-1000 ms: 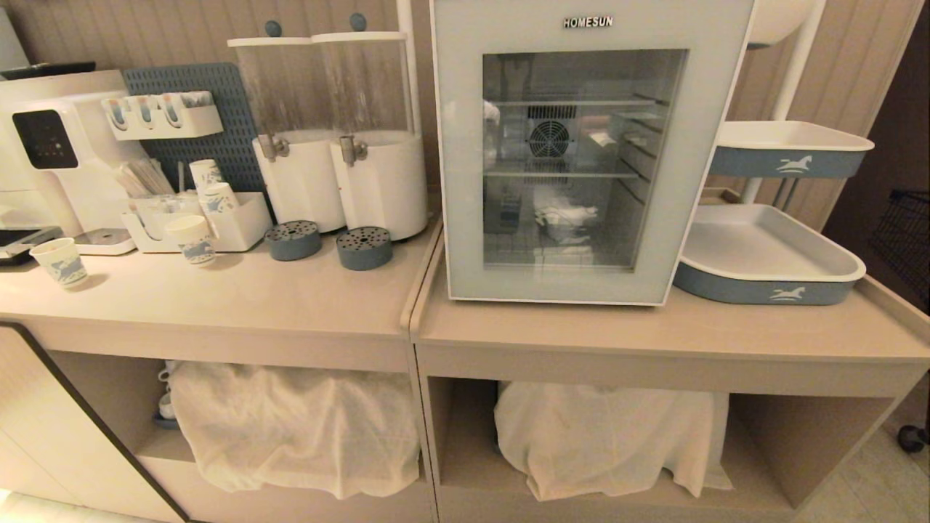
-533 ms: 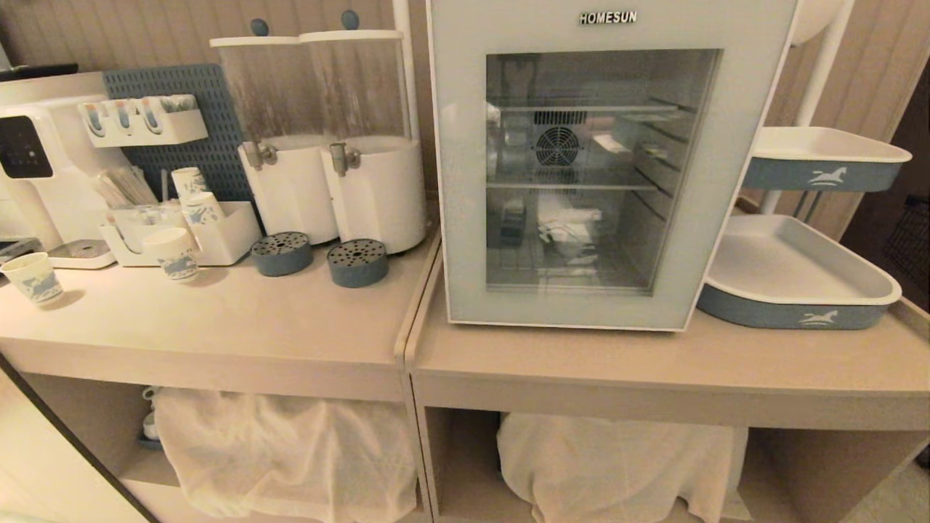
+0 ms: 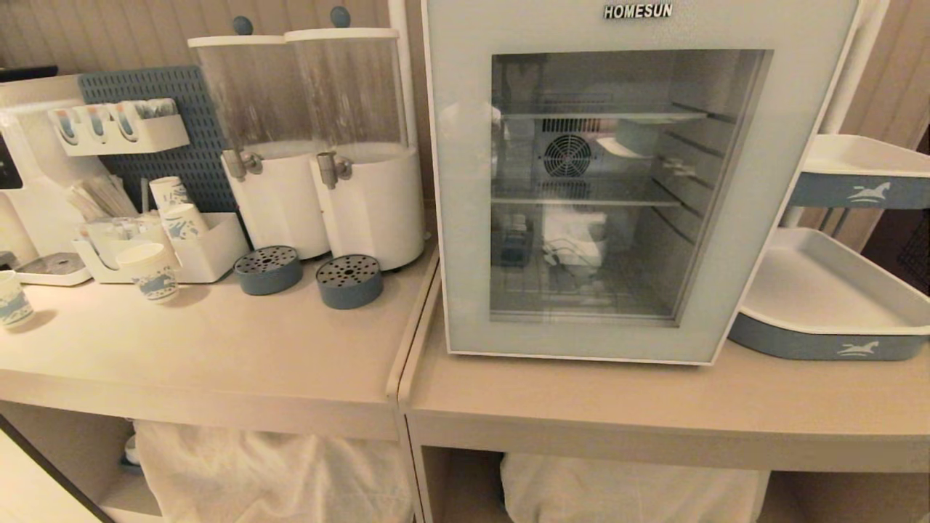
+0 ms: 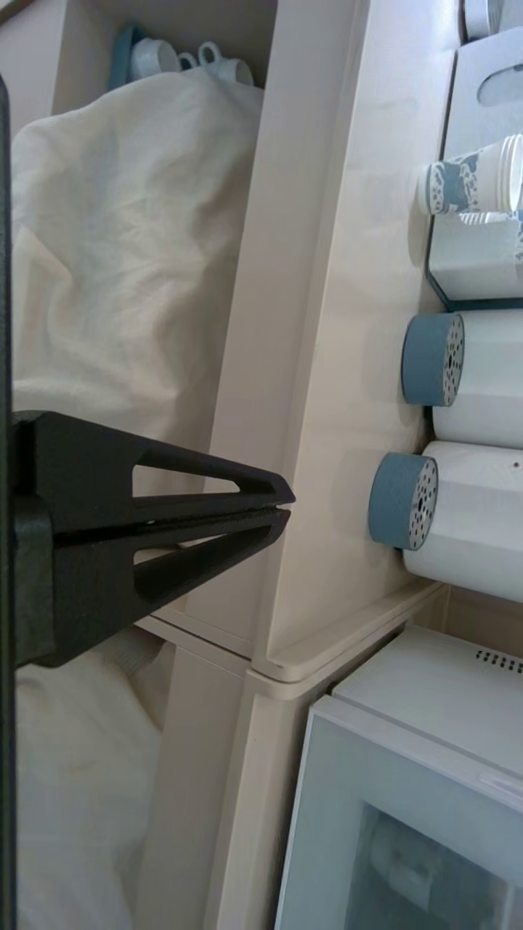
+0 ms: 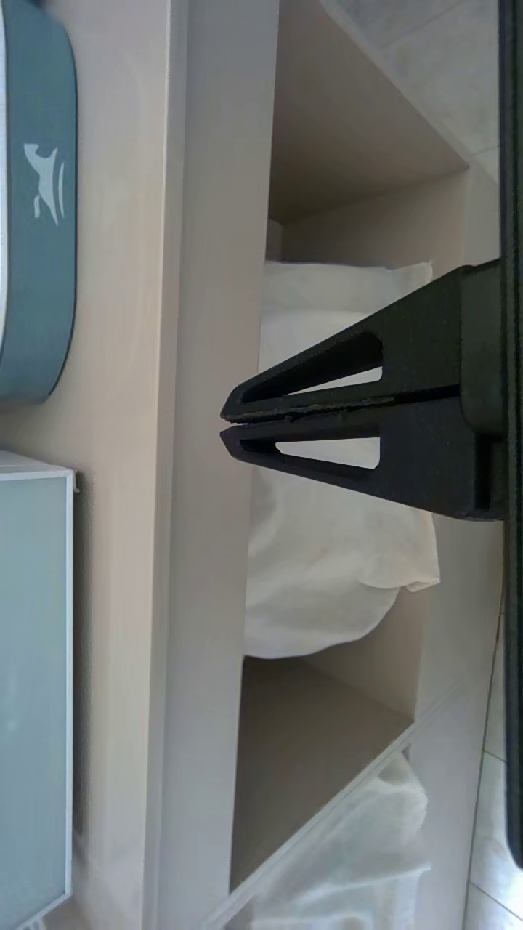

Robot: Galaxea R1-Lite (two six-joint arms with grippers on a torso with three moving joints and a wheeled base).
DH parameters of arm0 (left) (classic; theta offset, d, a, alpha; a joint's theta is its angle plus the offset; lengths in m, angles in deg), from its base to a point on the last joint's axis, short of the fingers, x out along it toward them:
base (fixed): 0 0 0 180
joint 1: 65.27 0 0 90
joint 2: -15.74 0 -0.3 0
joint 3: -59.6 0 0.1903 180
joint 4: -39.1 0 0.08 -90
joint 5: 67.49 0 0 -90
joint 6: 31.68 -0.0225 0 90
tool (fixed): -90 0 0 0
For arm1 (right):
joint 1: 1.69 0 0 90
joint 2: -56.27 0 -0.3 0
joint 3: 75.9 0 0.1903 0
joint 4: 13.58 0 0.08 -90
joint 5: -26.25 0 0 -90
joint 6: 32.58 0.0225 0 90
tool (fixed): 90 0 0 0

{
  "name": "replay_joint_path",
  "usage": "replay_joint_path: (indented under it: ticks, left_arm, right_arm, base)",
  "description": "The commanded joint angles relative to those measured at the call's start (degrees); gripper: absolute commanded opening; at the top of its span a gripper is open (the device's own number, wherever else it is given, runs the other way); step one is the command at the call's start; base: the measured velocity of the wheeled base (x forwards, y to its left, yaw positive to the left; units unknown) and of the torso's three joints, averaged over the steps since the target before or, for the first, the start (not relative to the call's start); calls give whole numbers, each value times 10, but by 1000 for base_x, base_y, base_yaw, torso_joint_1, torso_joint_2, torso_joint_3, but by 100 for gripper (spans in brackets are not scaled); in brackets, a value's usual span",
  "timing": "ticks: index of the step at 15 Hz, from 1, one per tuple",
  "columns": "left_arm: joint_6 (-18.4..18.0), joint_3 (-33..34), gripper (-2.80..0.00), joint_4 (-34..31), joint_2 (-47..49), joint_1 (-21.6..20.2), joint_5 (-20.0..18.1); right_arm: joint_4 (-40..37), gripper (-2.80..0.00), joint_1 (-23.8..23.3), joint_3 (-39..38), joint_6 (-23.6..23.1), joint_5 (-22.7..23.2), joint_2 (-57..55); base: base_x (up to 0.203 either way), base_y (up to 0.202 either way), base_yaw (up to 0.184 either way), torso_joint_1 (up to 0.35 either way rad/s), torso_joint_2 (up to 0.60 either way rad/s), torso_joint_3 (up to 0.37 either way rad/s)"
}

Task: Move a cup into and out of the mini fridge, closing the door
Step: Open the freezer door

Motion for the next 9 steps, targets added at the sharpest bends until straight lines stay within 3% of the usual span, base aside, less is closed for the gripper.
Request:
replay_joint_path:
  ticks: [1,9]
  left_arm:
    - [0,23,-280,0,-3,0,0]
    - [-7,23,-280,-1,-3,0,0]
  right_arm:
    - [0,-280,0,0,0,1,0]
    - [0,-280,0,0,0,1,0]
  base:
    - [0,0,0,0,0,0]
    - [0,0,0,0,0,0]
